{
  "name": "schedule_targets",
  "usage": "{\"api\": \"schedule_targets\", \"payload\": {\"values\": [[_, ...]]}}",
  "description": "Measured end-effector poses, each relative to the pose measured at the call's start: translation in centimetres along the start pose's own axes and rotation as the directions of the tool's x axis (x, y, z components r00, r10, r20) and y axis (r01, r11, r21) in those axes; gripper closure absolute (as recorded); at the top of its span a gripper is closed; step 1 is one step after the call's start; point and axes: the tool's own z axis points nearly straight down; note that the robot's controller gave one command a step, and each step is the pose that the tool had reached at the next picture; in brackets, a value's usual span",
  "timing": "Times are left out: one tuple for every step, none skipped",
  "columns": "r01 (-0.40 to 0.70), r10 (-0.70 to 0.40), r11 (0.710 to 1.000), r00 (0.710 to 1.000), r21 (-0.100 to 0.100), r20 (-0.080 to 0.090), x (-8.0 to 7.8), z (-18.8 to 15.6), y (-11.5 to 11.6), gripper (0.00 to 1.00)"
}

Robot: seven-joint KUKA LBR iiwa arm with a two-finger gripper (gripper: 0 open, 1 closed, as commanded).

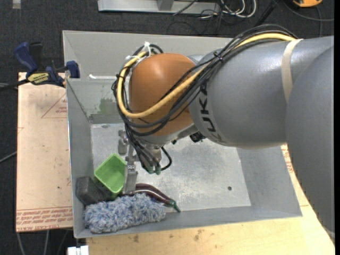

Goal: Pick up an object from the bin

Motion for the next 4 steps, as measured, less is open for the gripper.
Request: {"api": "schedule_targets", "payload": {"values": [[0.000, 0.000, 1.000, 1.000, 0.000, 0.000, 0.0, 0.0, 0.0, 0.00], [0.010, -0.010, 1.000, 1.000, -0.003, 0.007, -1.0, 4.9, -1.5, 0.00], [0.008, -0.008, 1.000, 1.000, -0.001, 0.025, -2.4, 11.2, -1.1, 0.00], [0.004, -0.004, 1.000, 1.000, 0.006, 0.024, -2.6, 11.3, -1.5, 1.00]]}}
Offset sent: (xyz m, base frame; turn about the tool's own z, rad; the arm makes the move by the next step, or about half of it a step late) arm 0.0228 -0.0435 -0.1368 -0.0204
